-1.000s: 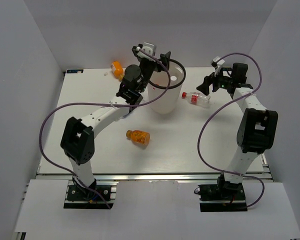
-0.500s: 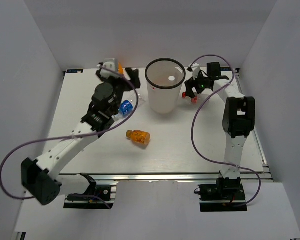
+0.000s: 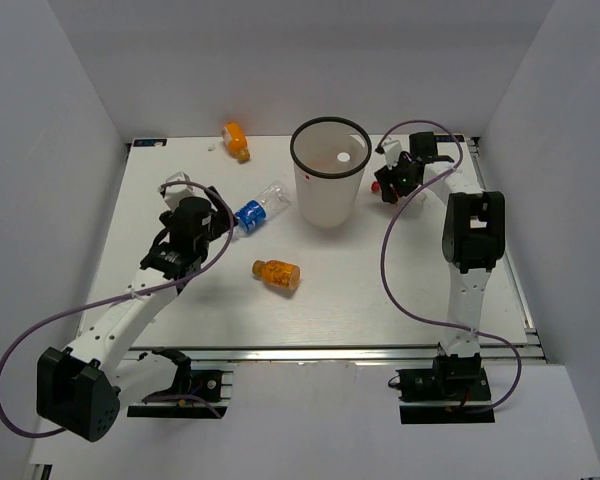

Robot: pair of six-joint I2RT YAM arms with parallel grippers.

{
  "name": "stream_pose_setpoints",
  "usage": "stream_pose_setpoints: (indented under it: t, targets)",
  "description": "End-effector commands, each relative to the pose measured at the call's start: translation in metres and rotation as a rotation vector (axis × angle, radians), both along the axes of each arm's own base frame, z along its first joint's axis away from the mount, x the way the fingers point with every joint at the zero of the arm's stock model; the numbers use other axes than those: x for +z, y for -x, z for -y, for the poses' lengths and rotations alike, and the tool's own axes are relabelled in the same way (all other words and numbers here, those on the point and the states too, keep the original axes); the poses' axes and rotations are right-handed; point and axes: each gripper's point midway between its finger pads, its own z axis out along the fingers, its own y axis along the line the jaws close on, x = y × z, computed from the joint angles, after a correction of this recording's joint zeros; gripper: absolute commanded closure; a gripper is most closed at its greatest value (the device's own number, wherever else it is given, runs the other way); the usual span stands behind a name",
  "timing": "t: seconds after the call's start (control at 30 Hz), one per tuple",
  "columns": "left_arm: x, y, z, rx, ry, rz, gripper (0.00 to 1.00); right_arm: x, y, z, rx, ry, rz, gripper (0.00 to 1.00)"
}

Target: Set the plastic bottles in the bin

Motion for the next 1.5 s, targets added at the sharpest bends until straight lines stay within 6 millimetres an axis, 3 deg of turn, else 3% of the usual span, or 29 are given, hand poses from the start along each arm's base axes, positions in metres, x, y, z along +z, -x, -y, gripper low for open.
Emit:
stream_pose_setpoints:
  t: [0.0, 0.13, 0.17, 0.23, 0.27, 0.33, 0.37, 0.43, 0.53, 0.57, 0.67, 0.73, 0.87, 0.93, 1.03, 1.17, 1.37, 1.47]
  targets:
    - [-0.021, 0.012, 0.004, -0.009, 0.064, -0.090, 0.02, 0.011, 0.000, 0.009, -0.027, 0.030, 0.022, 0.38]
    - [-0.026, 0.013, 0.009, -0.034, 0.087, -0.079, 0.02, 0.058, -0.001, -0.001, -0.025, -0.049, 0.141, 0.69]
    - [-0.026, 0.013, 0.009, -0.035, 0.086, -0.076, 0.02, 0.083, 0.000, -0.003, -0.039, -0.073, 0.187, 0.70]
    - [-0.028, 0.013, 0.006, -0.024, 0.082, -0.080, 0.02, 0.106, 0.001, -0.004, -0.055, -0.101, 0.238, 0.72]
    - [-0.030, 0.015, 0.004, -0.015, 0.081, -0.088, 0.02, 0.137, 0.003, -0.003, -0.069, -0.119, 0.301, 0.72]
    - [-0.035, 0.016, 0.004, -0.015, 0.084, -0.095, 0.02, 0.164, 0.009, -0.006, -0.086, -0.168, 0.360, 0.74]
    - [-0.038, 0.017, 0.003, -0.011, 0.087, -0.099, 0.02, 0.200, 0.017, -0.006, -0.093, -0.196, 0.436, 0.74]
    - [-0.041, 0.019, 0.004, -0.015, 0.095, -0.101, 0.02, 0.232, 0.024, -0.009, -0.130, -0.271, 0.517, 0.76]
    - [-0.041, 0.021, 0.002, -0.015, 0.101, -0.092, 0.02, 0.321, 0.052, -0.015, -0.147, -0.430, 0.713, 0.76]
    - [-0.041, 0.021, 0.002, -0.014, 0.101, -0.089, 0.02, 0.336, 0.058, -0.018, -0.143, -0.471, 0.741, 0.76]
    - [-0.040, 0.023, 0.004, -0.030, 0.115, -0.077, 0.02, 0.386, 0.086, -0.052, 0.010, -0.641, 0.806, 0.76]
    - [-0.042, 0.025, 0.004, -0.034, 0.121, -0.077, 0.02, 0.409, 0.098, -0.078, 0.121, -0.734, 0.818, 0.78]
    - [-0.048, 0.026, 0.005, -0.035, 0.131, -0.085, 0.02, 0.428, 0.103, -0.125, 0.247, -0.825, 0.857, 0.78]
    - [-0.050, 0.026, 0.008, -0.042, 0.136, -0.099, 0.02, 0.420, 0.093, -0.138, 0.279, -0.868, 0.831, 0.78]
    - [-0.051, 0.027, 0.007, -0.040, 0.139, -0.111, 0.02, 0.429, 0.091, -0.155, 0.342, -0.940, 0.809, 0.76]
    - [-0.053, 0.031, 0.007, -0.039, 0.151, -0.111, 0.02, 0.390, 0.073, -0.197, 0.389, -0.888, 0.744, 0.75]
    - [-0.055, 0.036, 0.005, -0.028, 0.152, -0.128, 0.02, 0.354, 0.055, -0.225, 0.425, -0.901, 0.669, 0.71]
    - [-0.057, 0.041, -0.001, -0.006, 0.139, -0.141, 0.02, 0.340, 0.053, -0.231, 0.416, -0.898, 0.640, 0.64]
